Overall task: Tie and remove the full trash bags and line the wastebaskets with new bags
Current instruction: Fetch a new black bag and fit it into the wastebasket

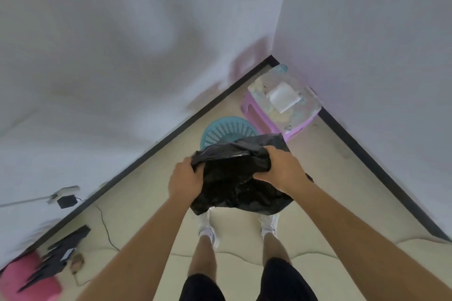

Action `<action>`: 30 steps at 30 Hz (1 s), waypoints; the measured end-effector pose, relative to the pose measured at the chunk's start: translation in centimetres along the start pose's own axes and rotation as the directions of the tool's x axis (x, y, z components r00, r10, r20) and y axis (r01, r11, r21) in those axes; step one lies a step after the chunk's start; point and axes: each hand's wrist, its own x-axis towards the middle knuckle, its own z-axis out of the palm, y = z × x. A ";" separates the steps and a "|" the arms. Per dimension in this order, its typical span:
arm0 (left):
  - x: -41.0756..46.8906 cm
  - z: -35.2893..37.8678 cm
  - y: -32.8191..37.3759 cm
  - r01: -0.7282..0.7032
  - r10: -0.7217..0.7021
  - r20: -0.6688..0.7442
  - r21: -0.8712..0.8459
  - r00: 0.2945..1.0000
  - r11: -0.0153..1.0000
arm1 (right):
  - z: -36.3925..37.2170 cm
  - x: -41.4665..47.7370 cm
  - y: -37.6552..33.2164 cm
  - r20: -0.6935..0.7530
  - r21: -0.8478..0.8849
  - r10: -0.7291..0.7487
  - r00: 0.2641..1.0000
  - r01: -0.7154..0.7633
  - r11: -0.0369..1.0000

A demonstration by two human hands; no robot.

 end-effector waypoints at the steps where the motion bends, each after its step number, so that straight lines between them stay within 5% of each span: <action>1: 1.5 1.3 -0.5 -0.002 0.003 0.031 -0.043 1.000 0.999 | 1.5 1.3 0.0 -0.036 0.017 0.050 0.998 -0.049 0.999; 6: 7.7 8.5 -3.6 -0.063 0.079 0.101 -0.151 0.992 0.986 | 8.5 7.5 -0.1 -0.215 0.367 0.325 0.921 -0.232 0.901; 9: 11.8 12.9 -5.8 -0.081 0.115 0.156 -0.212 0.981 0.974 | 13.7 12.0 -0.2 -0.307 0.310 0.335 0.891 -0.239 0.920; 16: 20.7 19.7 -10.7 -0.002 0.058 0.305 -0.180 0.951 0.984 | 25.0 23.8 0.6 -0.059 0.264 0.286 0.956 -0.261 0.928; 20: 24.0 23.0 -13.3 -0.189 0.177 0.191 0.045 0.966 0.981 | 30.5 28.9 2.3 0.068 0.396 0.238 0.969 -0.245 0.885; 25: 24.9 26.4 -14.1 -0.551 0.486 0.288 0.223 0.825 0.804 | 34.7 32.5 4.8 0.054 0.482 0.391 0.919 -0.367 0.795; 30: 25.9 28.1 -12.9 -0.651 0.446 0.474 0.529 0.759 0.544 | 35.5 34.1 5.9 0.229 0.428 0.338 0.913 -0.406 0.807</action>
